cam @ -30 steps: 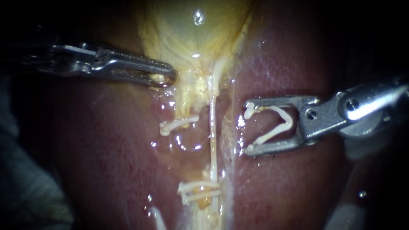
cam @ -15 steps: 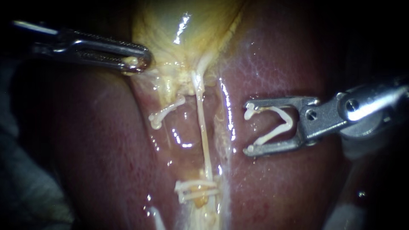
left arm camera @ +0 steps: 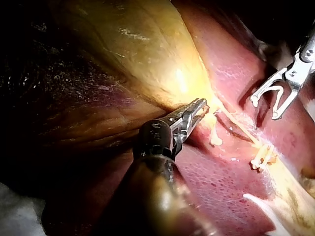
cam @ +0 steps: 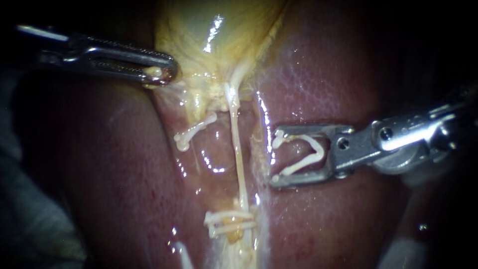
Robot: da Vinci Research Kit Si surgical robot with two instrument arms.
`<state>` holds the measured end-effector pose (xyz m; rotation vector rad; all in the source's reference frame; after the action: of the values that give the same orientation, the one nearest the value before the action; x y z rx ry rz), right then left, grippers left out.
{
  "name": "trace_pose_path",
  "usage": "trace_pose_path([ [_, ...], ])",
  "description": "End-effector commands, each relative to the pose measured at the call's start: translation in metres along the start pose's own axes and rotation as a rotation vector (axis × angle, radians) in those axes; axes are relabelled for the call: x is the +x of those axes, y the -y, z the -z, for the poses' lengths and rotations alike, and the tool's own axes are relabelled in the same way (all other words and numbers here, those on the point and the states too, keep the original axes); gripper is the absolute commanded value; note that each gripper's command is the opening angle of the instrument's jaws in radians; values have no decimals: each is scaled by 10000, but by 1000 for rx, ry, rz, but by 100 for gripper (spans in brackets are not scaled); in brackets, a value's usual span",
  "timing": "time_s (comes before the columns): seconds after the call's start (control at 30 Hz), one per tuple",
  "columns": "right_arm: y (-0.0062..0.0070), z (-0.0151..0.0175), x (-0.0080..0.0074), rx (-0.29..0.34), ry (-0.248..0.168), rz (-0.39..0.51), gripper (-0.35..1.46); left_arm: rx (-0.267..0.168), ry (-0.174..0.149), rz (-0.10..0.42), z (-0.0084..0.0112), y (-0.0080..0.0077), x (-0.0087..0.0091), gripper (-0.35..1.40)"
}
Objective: Clipping first clip right tube
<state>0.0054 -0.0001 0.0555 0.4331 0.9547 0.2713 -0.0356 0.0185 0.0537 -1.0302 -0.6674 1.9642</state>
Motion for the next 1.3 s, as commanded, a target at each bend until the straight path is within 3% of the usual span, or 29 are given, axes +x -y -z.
trace_pose_path([
  [0.03,0,-5,-1,6,-4,-17,48,0,0,0,0,0,0,-35],
  [0.27,0,-42,-18,76,-16,-88,47,0,0,0,0,-1,0,-35],
  [0.7,-12,-83,-37,62,-17,-167,48,1,-1,1,0,-3,0,-35],
  [0.9,-14,-94,-35,74,-59,-197,48,2,-1,1,0,-4,0,-35],
  [1.07,-14,-100,-32,174,-110,-237,46,2,-1,1,0,-4,0,-35],
  [1.3,-5,-100,-27,260,-184,-283,45,2,-1,1,0,-4,0,-35],
])
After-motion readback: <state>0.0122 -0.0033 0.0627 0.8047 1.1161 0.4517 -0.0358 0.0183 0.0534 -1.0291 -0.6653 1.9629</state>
